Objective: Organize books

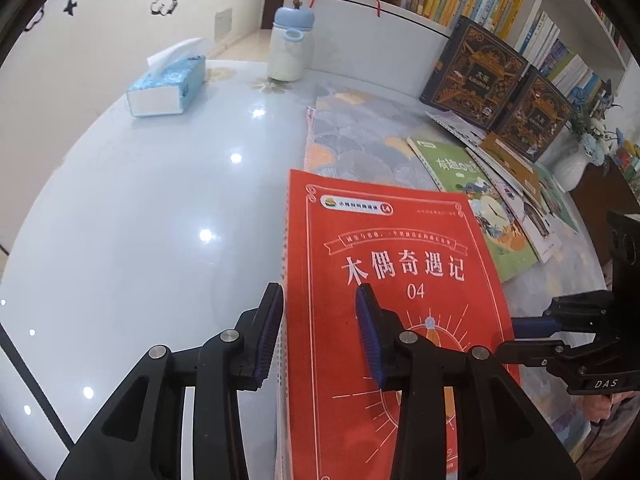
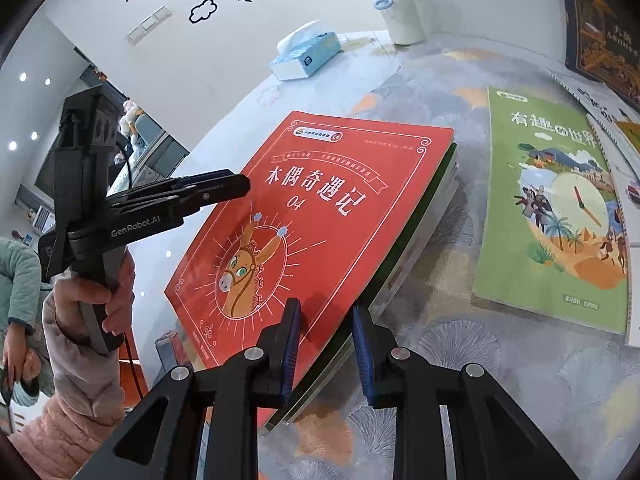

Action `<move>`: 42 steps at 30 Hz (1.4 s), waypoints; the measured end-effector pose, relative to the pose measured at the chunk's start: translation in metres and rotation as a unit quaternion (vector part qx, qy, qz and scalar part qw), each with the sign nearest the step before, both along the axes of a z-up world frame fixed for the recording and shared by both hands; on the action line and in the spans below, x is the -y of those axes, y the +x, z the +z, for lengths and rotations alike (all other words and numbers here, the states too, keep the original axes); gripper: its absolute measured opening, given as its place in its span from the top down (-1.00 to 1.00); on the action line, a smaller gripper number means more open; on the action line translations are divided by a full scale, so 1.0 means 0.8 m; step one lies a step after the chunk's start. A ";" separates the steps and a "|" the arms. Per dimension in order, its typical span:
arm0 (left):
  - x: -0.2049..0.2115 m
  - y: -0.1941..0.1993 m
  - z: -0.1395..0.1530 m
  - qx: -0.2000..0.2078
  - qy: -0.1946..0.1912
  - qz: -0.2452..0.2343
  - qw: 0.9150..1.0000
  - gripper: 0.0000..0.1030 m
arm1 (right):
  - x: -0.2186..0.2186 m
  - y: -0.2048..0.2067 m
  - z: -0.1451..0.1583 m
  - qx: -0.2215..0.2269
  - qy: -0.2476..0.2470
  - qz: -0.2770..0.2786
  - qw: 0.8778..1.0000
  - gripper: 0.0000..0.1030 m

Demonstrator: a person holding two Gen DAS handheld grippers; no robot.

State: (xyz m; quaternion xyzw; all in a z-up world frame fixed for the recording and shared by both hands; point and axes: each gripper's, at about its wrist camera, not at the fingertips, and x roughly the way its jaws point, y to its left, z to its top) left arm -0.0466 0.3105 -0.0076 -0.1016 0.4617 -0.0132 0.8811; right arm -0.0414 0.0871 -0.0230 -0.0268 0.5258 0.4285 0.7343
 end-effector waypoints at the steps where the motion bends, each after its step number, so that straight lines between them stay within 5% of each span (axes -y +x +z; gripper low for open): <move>1: 0.000 -0.001 0.003 0.002 0.005 0.006 1.000 0.31 | 0.000 0.000 -0.001 -0.005 -0.001 -0.001 1.000 0.50; 8: 0.021 -0.014 0.026 0.020 0.035 0.025 0.999 0.28 | 0.032 -0.005 0.002 -0.047 0.022 -0.012 0.999 0.38; 11: 0.046 -0.017 0.040 0.036 0.038 0.017 0.998 0.11 | 0.067 -0.005 0.000 -0.048 0.026 -0.034 0.998 0.29; 13: 0.070 -0.014 0.050 0.052 0.039 0.009 0.998 -0.22 | 0.101 0.001 -0.005 -0.058 0.032 -0.060 0.996 0.19; 17: 0.132 -0.005 0.056 0.072 0.034 -0.034 0.996 -0.26 | 0.183 0.018 -0.021 -0.098 0.061 -0.123 0.986 0.04; 24: 0.256 0.026 0.004 0.044 0.022 -0.097 0.994 -0.26 | 0.347 0.054 -0.058 -0.171 0.152 -0.271 0.935 -0.01; 26: 0.282 0.030 -0.013 0.036 0.002 -0.109 0.993 -0.26 | 0.372 0.068 -0.065 -0.170 0.175 -0.292 0.925 -0.01; 29: 0.304 0.032 -0.032 0.022 -0.023 -0.119 0.992 -0.25 | 0.391 0.095 -0.082 -0.217 0.240 -0.310 0.894 0.02; 33: 0.313 0.036 -0.060 0.005 -0.037 -0.122 0.992 -0.25 | 0.384 0.116 -0.077 -0.184 0.248 -0.355 0.882 0.02; 37: 0.308 0.028 -0.062 0.030 -0.046 -0.124 0.991 -0.25 | 0.373 0.126 -0.068 -0.144 0.231 -0.387 0.881 0.00; 42: 0.300 0.021 -0.064 0.032 -0.088 -0.120 0.988 -0.47 | 0.357 0.108 -0.061 -0.015 0.206 -0.400 0.893 0.07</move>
